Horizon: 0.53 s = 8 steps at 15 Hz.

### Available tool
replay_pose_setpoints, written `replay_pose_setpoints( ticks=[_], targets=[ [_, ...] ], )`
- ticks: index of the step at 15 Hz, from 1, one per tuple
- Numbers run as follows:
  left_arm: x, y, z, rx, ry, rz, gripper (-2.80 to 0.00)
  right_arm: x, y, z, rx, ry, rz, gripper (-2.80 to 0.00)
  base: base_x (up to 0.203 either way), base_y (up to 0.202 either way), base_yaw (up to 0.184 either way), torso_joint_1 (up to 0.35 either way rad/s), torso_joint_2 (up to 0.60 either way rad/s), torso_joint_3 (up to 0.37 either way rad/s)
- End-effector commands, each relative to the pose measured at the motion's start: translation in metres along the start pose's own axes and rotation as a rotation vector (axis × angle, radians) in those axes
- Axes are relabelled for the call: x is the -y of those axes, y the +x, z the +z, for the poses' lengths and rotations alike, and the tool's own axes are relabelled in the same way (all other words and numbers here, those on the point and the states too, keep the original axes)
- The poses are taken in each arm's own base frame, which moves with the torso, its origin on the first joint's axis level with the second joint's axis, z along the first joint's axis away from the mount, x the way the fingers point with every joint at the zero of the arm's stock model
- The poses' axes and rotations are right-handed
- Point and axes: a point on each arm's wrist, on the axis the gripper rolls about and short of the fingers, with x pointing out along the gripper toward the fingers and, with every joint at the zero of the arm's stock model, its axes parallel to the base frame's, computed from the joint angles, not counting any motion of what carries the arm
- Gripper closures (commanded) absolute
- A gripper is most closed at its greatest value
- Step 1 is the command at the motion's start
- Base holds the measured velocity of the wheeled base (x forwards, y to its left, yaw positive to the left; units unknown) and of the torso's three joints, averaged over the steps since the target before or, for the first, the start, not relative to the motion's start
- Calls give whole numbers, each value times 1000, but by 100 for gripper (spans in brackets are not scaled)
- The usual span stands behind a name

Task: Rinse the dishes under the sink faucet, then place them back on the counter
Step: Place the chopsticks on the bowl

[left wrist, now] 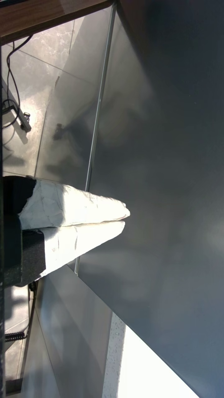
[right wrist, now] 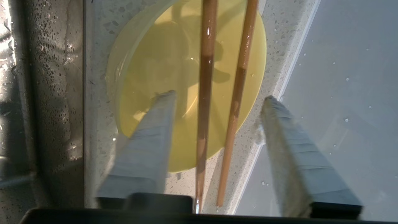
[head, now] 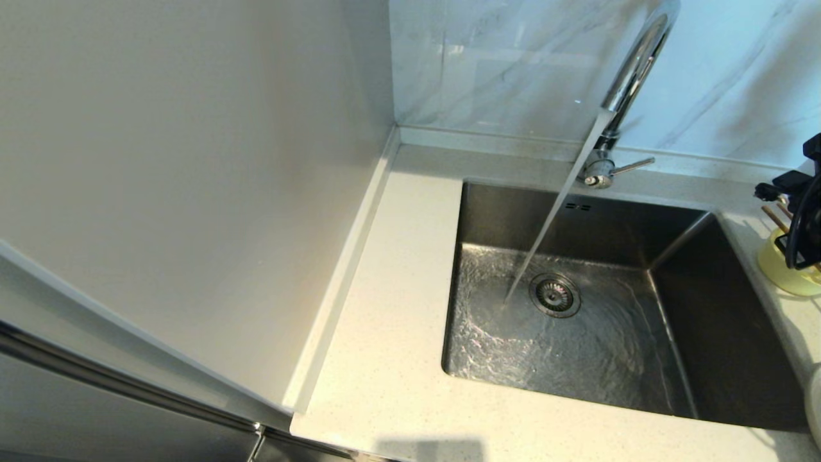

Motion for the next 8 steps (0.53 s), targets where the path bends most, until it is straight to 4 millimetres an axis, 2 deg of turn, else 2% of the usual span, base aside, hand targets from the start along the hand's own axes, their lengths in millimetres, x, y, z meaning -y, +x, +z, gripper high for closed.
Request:
replay_pose_setpoints(
  ticks=[1,4,8],
  targets=[
    [0,0,0,0,0,1,0,1,-2,0,2,-1,-4,-280,0,0,0,0,0,0],
    [0,0,0,0,0,-1,0,7,-10,2,26,15,-14,-280,0,0,0,0,0,0],
    [0,0,0,0,0,1,0,21,-33,4,79,41,-38,-280,0,0,0,0,0,0]
  ],
)
